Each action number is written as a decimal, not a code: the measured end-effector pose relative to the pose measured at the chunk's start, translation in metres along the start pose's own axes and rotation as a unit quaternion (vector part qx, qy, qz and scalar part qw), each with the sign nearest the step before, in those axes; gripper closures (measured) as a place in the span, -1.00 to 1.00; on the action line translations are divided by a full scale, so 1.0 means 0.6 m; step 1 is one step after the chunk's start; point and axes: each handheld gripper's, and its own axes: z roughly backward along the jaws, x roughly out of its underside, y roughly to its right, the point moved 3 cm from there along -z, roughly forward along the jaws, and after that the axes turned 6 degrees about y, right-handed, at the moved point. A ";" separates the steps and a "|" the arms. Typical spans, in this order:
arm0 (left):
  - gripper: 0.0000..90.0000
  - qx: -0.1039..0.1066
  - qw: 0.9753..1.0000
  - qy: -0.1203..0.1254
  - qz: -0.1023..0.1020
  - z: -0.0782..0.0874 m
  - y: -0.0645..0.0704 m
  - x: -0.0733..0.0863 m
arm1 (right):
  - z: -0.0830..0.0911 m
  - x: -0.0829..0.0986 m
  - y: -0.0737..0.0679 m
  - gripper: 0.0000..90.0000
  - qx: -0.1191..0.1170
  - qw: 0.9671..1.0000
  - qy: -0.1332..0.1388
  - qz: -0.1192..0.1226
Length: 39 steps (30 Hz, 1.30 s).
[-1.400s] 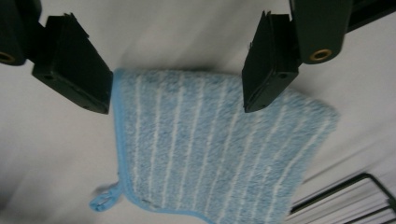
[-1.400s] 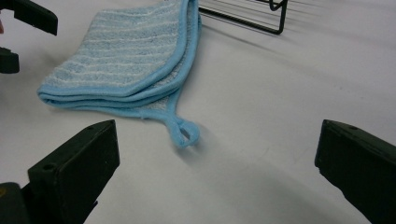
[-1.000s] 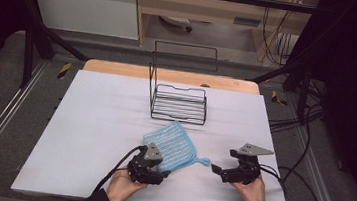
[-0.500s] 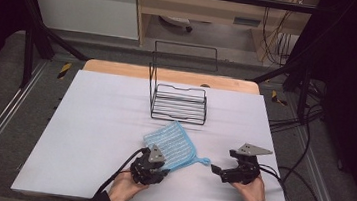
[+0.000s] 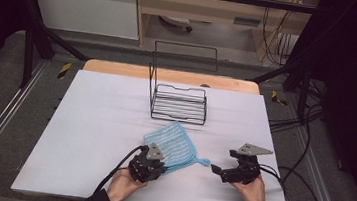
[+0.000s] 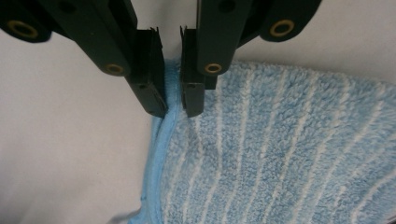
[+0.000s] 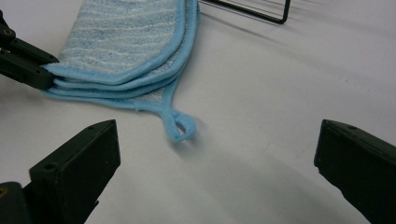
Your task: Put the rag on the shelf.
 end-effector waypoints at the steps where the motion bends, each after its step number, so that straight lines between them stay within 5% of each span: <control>1: 0.80 0.002 1.000 0.000 -0.001 0.001 -0.001 0.000 | 0.000 0.000 0.000 -0.98 -0.001 1.000 0.000 -0.001; 13: 0.79 0.025 0.999 -0.017 -0.027 0.039 -0.018 0.013 | 0.002 0.000 -0.002 -0.98 -0.001 1.000 0.000 -0.007; 39: 0.77 0.035 0.997 -0.038 -0.049 0.106 -0.069 0.069 | 0.003 0.001 -0.002 -0.99 0.003 1.000 0.001 -0.005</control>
